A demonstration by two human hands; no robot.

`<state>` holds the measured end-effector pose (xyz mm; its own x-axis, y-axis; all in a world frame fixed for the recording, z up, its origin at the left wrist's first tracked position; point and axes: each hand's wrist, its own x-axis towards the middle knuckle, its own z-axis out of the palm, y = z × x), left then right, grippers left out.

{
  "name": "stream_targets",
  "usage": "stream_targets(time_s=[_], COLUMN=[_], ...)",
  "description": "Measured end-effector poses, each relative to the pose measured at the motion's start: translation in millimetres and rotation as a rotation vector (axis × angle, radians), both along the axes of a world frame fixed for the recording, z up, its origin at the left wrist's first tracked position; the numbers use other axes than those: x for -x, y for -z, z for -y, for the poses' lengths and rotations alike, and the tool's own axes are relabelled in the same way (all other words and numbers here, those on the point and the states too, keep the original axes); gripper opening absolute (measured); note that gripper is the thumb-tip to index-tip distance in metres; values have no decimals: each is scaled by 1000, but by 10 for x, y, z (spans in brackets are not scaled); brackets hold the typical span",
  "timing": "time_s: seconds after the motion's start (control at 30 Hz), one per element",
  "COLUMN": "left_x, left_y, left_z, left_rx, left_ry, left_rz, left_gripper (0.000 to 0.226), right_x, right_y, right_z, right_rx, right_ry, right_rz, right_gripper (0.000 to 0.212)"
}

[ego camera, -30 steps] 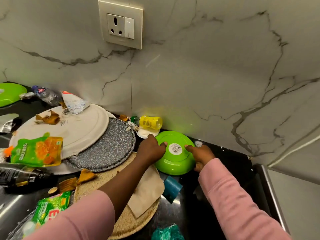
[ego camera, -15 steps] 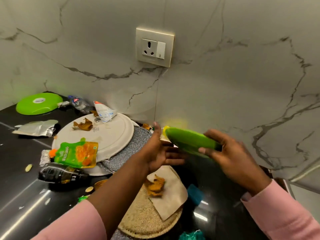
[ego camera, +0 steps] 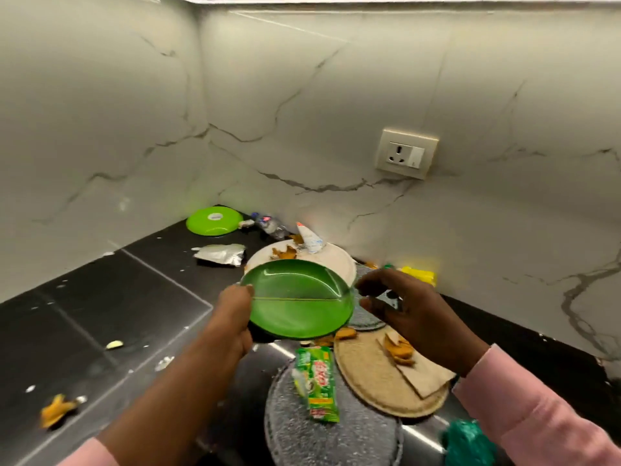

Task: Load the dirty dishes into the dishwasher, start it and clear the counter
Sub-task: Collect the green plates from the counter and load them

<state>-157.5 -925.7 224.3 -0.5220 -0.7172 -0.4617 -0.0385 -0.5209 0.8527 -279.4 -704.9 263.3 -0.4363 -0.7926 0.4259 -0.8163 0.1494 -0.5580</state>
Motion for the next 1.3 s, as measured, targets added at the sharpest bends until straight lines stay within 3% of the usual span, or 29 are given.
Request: stream_targets(time_s=[0.37,0.53,0.73,0.9,1.13,1.3], left_x=[-1009,-891,-501,-355,-303,-299], left_y=[168,478,989,1289,1534,1636], left_z=[1217,1780,2616,3108,3399,3553], left_rx=[244,340,374,374,358,337], left_ry=[-387,-509,-614,-644,-638,-612], left_rz=[-32,44,129,113,105,152], left_gripper=[14,19,17,18,17,19], right_x=[27,500,1259,1544,1699,1720], right_y=[272,518,1101,1461,1737,1748], right_z=[1856,3039,4539,5494,6197,6310], right_rx=[-208,-326,-403,-511,-741,-792], right_ry=[-83,-69,-4,-79,-113,-121], right_rz=[-161,-291,-168,-412,-482,-747], right_gripper=[32,41,62,87,98,87])
